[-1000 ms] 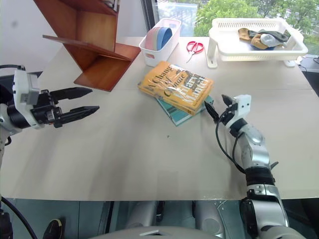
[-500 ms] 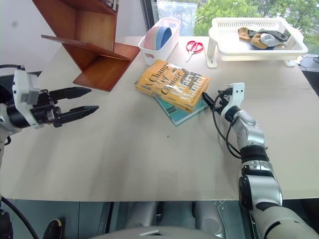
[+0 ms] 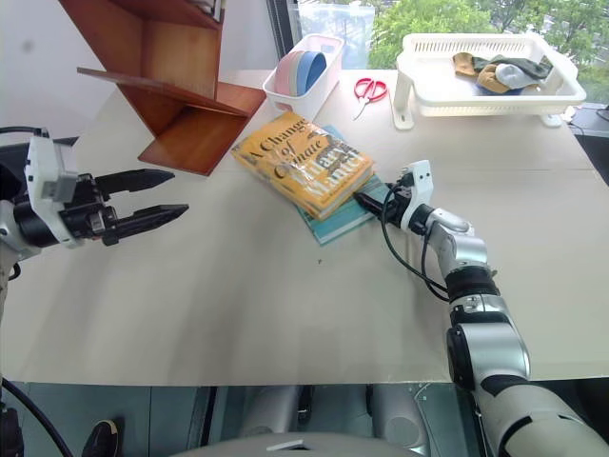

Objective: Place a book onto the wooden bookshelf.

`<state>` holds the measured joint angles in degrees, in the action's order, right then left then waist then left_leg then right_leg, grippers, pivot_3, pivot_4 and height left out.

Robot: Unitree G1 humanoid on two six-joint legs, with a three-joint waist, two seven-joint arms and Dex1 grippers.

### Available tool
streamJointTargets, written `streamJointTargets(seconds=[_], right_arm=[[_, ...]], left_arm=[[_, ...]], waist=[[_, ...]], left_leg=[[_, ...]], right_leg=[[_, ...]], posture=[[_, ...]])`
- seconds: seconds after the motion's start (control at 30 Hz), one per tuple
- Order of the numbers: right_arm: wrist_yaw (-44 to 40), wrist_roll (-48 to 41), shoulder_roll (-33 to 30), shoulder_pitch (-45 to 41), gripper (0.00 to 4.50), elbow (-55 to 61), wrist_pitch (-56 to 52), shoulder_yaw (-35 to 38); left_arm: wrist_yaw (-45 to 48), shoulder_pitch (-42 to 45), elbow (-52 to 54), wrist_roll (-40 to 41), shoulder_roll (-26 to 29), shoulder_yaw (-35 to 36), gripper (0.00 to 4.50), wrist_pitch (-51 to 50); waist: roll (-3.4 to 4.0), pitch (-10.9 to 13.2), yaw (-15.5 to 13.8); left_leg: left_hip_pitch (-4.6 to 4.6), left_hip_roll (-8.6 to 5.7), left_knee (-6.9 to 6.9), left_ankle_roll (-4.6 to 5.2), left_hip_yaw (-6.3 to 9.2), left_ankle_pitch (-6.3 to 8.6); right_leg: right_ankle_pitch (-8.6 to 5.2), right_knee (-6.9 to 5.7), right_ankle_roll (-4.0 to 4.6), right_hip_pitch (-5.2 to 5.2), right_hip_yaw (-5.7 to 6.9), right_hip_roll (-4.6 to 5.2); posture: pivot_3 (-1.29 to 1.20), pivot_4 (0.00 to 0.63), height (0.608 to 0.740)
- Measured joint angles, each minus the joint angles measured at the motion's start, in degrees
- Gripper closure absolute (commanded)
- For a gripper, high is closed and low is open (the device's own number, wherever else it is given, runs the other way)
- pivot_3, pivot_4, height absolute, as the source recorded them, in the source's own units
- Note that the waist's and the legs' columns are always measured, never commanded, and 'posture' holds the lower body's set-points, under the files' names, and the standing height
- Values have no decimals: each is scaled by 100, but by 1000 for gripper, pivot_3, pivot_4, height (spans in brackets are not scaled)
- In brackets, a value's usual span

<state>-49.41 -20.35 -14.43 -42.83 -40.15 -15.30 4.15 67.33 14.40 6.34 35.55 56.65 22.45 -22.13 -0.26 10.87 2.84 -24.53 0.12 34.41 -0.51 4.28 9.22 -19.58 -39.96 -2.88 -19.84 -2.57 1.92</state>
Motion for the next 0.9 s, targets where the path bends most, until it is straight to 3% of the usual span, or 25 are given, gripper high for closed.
streamJointTargets(seconds=[0.57, 0.9], right_arm=[[-1793, 212, -665, 928, 0, 1414, -90, -894], [-1836, 160, -788, 949, 0, 1484, -96, -815]], left_arm=[[-9, -77, 45, 2, 33, 73, 1382, -6], [107, -77, 39, 5, 268, 180, 1382, -24]], waist=[[-3, -2, -13], [-4, 2, -37]], left_leg=[[0, 2, 0, -1, 1, 1], [-3, 1, 0, -1, 2, 1]], right_leg=[[0, 3, 0, 2, 1, 0], [0, 5, 0, 0, 3, 2]], posture=[[0, 150, 740], [0, 150, 740]])
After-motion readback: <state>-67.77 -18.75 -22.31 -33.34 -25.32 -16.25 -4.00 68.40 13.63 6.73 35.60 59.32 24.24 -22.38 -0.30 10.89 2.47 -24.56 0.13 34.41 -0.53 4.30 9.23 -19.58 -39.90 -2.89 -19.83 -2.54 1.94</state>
